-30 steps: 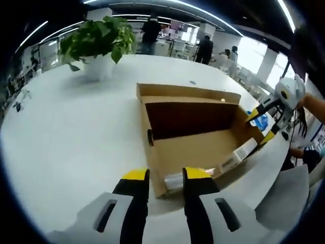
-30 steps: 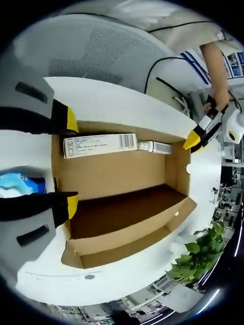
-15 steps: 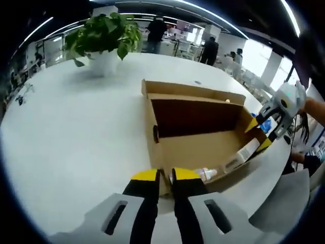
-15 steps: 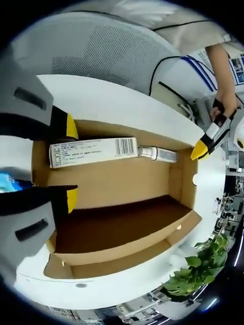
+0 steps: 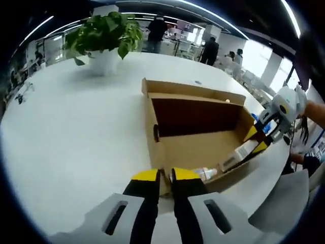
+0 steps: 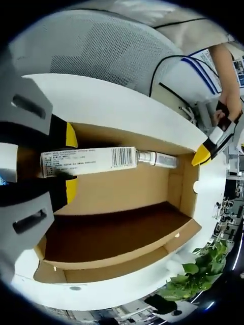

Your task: Operate the shoe box by opening the lid, removing the specified soft item, and placing it in the target area until the item is outside and the box remains undamaged.

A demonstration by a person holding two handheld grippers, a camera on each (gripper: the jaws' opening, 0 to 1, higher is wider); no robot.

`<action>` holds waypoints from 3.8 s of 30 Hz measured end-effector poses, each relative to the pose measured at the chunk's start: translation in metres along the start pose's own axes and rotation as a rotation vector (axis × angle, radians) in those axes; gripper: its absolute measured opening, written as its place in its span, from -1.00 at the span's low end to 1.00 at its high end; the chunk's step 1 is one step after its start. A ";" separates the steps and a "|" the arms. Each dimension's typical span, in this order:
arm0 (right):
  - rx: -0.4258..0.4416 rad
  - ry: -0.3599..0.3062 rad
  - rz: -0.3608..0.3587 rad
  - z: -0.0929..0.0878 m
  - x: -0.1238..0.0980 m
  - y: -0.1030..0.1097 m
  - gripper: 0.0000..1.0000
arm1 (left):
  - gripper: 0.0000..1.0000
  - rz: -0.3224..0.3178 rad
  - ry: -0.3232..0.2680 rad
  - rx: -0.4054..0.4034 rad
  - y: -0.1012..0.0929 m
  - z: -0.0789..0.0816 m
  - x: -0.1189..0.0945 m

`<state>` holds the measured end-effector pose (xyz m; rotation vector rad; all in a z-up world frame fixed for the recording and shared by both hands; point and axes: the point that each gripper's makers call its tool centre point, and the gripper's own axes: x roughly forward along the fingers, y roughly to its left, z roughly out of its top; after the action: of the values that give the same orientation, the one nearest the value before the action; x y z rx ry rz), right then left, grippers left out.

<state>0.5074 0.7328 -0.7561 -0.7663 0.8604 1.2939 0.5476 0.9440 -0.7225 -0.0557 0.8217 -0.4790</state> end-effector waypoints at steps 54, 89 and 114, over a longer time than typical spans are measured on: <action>0.008 -0.149 -0.235 0.032 -0.147 -0.042 -0.69 | -0.87 0.009 0.024 0.020 -0.003 0.000 0.000; 0.039 -0.088 -0.337 -0.041 -0.208 -0.064 -0.69 | -0.87 0.013 0.036 0.027 -0.004 -0.001 0.000; 0.073 -0.031 -0.349 -0.100 -0.219 -0.085 -0.69 | -0.88 0.029 0.036 0.010 -0.003 -0.002 0.000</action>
<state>0.5666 0.5299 -0.6128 -0.7969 0.7081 0.9575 0.5454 0.9413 -0.7232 -0.0260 0.8540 -0.4573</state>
